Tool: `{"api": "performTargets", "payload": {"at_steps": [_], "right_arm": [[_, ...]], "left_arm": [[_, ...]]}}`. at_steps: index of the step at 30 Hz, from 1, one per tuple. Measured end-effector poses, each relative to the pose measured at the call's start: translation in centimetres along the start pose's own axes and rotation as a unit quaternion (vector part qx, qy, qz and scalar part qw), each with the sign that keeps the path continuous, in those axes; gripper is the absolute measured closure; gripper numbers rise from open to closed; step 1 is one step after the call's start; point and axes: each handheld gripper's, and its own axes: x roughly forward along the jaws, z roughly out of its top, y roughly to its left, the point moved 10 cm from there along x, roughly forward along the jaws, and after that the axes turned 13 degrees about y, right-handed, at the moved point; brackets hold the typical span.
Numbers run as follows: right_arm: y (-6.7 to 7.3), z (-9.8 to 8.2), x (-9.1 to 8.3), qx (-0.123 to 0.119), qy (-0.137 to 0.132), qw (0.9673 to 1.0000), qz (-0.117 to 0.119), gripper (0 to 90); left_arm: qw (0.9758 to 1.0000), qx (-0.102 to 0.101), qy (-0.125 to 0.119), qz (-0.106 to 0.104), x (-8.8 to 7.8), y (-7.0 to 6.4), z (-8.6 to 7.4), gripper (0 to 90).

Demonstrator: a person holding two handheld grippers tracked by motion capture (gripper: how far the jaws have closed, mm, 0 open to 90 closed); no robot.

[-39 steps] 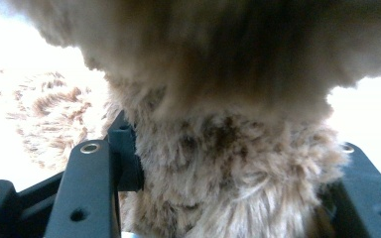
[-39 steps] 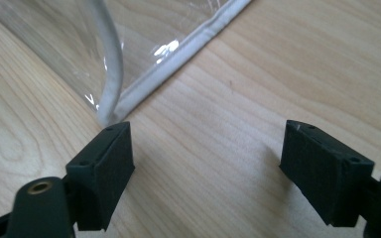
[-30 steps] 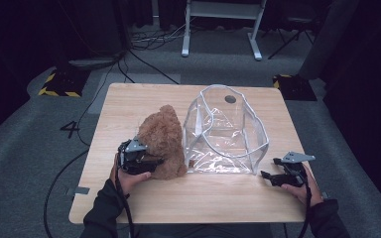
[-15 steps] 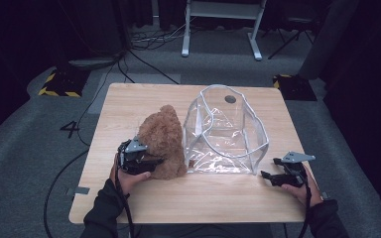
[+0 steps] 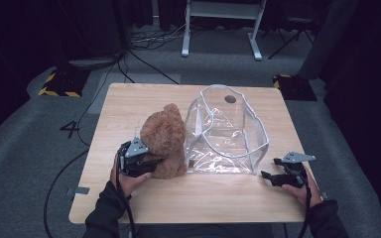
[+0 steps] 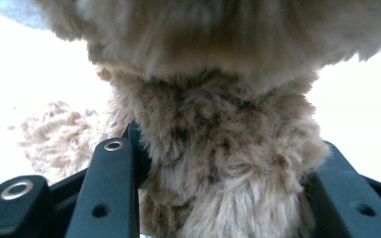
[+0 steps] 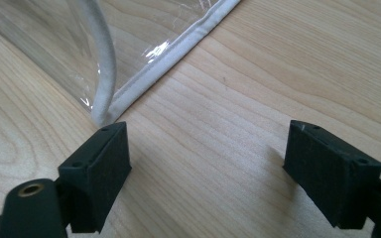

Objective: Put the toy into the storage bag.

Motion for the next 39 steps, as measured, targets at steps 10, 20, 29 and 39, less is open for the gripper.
{"api": "performTargets", "payload": {"at_steps": [10,20,29,39], "right_arm": [[0.0,0.0,0.0,0.000,0.000,1.0000,0.000,17.8],[0.0,0.0,0.0,0.000,-0.001,1.0000,0.000,17.8],[0.0,0.0,0.0,0.000,0.000,1.0000,0.000,17.8],[0.0,0.0,0.0,0.000,0.000,1.0000,0.000,17.8]], "left_arm": [[0.9995,-0.003,-0.031,0.007,-1.9,-0.1,1.2,55.0],[0.9975,-0.008,-0.068,0.018,-3.9,0.7,3.5,55.2],[0.9957,-0.008,-0.089,0.024,-5.1,1.1,5.0,55.2],[0.9941,-0.008,-0.104,0.029,-6.1,1.4,7.0,55.5]]}}
